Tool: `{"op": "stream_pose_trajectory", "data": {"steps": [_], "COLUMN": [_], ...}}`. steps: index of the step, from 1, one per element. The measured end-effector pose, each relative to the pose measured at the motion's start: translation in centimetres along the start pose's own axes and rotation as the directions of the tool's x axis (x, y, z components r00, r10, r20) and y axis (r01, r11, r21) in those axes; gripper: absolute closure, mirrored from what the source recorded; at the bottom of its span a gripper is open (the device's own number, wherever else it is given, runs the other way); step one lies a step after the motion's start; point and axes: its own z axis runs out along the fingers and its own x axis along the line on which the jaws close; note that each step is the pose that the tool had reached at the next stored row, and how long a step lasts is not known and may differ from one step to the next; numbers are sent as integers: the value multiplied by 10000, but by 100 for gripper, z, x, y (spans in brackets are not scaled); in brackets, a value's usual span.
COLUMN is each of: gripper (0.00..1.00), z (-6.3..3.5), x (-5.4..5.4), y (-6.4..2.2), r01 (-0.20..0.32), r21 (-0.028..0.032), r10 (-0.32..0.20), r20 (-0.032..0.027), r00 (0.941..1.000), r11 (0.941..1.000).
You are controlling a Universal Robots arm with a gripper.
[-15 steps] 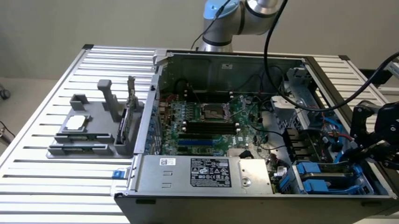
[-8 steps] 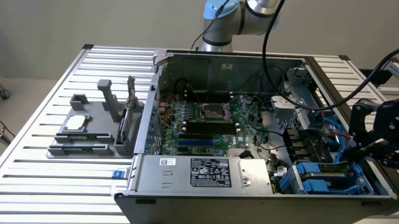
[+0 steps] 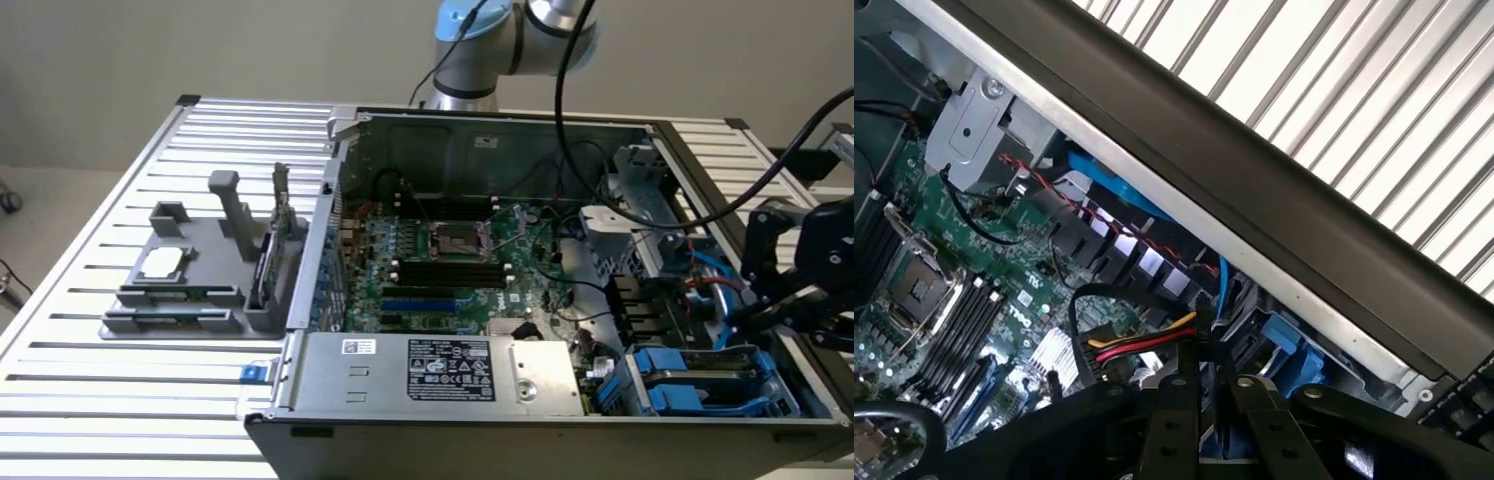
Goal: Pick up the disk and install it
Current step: 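Insert the first disk wire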
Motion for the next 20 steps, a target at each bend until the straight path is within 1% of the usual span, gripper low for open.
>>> {"op": "stream_pose_trajectory", "data": {"steps": [8,10,11,14,16,17,20], "gripper": [84,84,84,84,84,84,84], "z": [2,3,6,8,10,10,13], "x": [18,27,32,41,47,50,59], "y": [-27,-38,-46,-64,-73,-77,-90], "r01": [-546,-639,-659,-706,-760,-799,-918], "r21": [-117,-125,-116,-52,-3,27,135], "r10": [546,639,660,706,760,798,910], "r20": [-5,9,33,149,244,305,521], "r00": [9985,9980,9978,9974,9968,9963,9945], "r11": [9984,9979,9978,9975,9971,9968,9957]}}
